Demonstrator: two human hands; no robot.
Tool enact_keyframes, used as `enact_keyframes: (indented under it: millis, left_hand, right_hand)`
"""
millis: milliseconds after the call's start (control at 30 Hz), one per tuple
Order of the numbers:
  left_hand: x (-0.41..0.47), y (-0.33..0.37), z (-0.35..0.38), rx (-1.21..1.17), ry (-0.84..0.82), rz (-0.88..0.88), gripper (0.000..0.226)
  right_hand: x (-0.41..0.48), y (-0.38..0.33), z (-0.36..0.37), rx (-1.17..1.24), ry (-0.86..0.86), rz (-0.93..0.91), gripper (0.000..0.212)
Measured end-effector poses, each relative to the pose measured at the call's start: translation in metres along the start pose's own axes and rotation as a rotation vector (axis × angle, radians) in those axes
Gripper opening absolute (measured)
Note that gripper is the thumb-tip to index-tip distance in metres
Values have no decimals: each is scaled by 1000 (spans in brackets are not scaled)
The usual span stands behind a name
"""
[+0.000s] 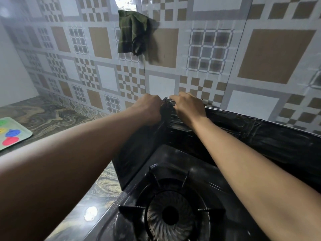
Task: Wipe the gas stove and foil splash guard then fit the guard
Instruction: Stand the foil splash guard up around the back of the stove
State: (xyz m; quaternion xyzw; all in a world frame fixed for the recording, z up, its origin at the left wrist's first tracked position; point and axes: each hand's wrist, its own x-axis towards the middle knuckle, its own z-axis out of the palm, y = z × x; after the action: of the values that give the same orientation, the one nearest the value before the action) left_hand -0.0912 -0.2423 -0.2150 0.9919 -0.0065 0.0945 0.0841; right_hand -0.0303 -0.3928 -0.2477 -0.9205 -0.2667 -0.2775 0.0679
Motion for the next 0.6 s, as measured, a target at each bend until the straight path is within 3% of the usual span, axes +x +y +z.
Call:
enact_keyframes:
  millis: [67, 200, 400, 533, 600]
  left_hand:
    - [2, 1, -1, 5, -9, -5, 28]
    - [3, -1, -5, -5, -47, -16, 37]
    - [2, -4, -7, -24, -98, -26, 48]
    - [7, -4, -5, -57, -86, 14, 51]
    - [10, -4, -3, -66, -81, 33, 44]
  right_hand:
    - [1, 1, -3, 43, -42, 5, 24]
    - [-2, 5, -17, 153, -107, 51, 48]
    - [-21, 24, -36, -9, -214, 220, 35]
    - [-30, 34, -44, -90, -236, 344, 13]
    - [-34, 37, -47, -105, -258, 388, 20]
